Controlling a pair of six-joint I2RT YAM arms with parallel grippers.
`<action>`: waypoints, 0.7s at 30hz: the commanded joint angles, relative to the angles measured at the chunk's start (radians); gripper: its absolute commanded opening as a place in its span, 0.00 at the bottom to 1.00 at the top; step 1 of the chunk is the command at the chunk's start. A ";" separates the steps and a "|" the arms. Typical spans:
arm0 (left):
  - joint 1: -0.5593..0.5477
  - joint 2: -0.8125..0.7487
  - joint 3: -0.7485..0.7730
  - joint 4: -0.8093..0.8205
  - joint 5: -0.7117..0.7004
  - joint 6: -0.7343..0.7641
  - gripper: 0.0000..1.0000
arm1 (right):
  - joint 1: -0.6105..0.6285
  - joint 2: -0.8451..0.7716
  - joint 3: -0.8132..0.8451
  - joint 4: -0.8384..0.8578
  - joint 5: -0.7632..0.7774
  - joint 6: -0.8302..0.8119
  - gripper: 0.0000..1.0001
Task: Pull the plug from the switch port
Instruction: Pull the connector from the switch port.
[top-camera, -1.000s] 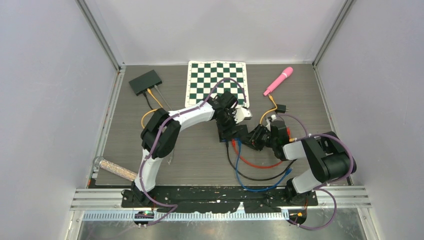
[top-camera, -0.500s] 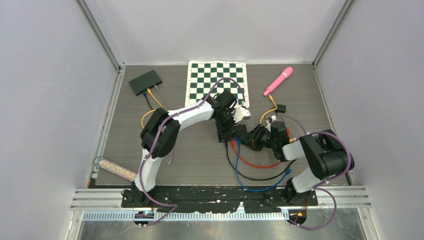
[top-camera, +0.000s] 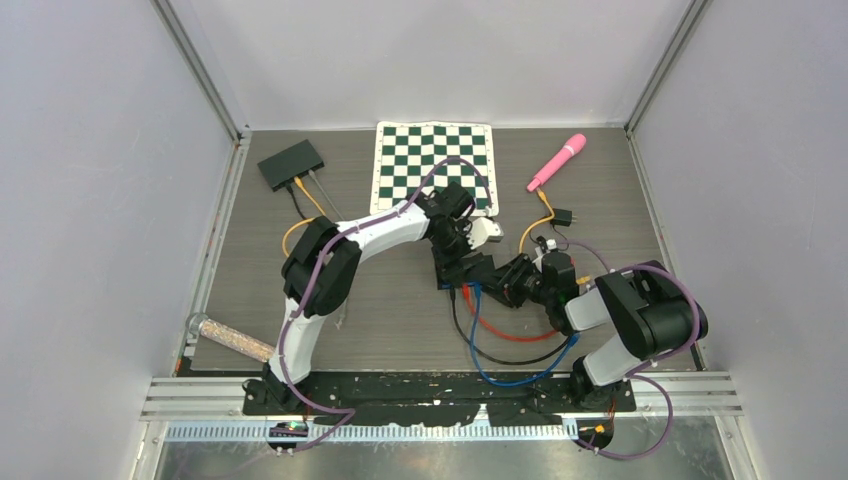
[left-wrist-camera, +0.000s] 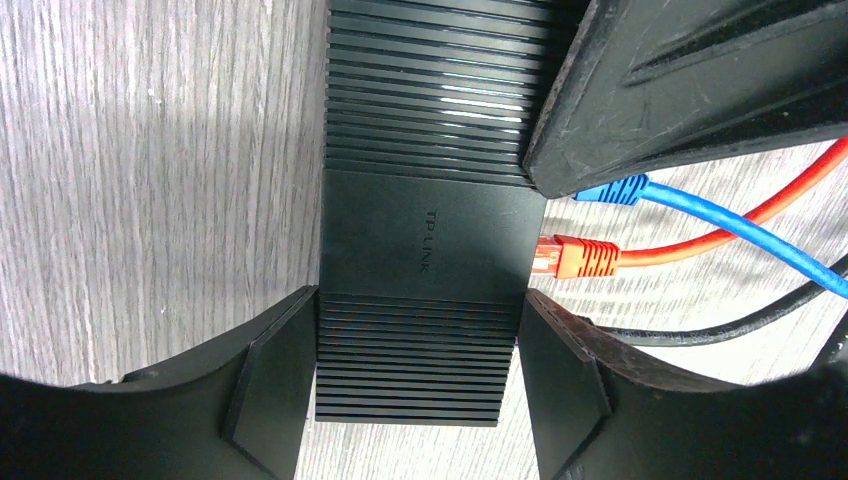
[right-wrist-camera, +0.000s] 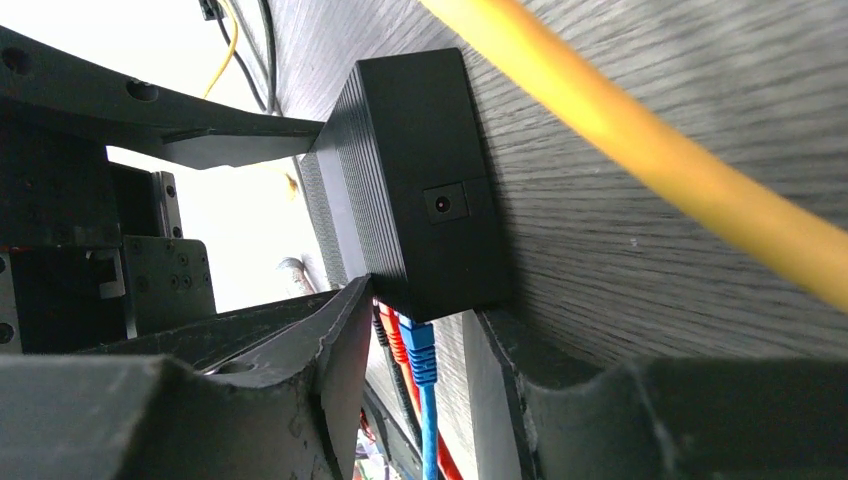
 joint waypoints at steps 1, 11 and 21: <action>-0.012 0.016 0.029 -0.052 0.068 -0.010 0.32 | 0.034 0.025 -0.009 -0.094 0.083 -0.017 0.41; -0.013 -0.028 -0.038 0.076 -0.050 -0.080 0.31 | 0.032 -0.139 0.004 -0.268 0.113 -0.075 0.54; -0.012 -0.022 -0.046 0.073 -0.040 -0.073 0.31 | -0.074 -0.564 -0.023 -0.565 0.160 -0.200 0.62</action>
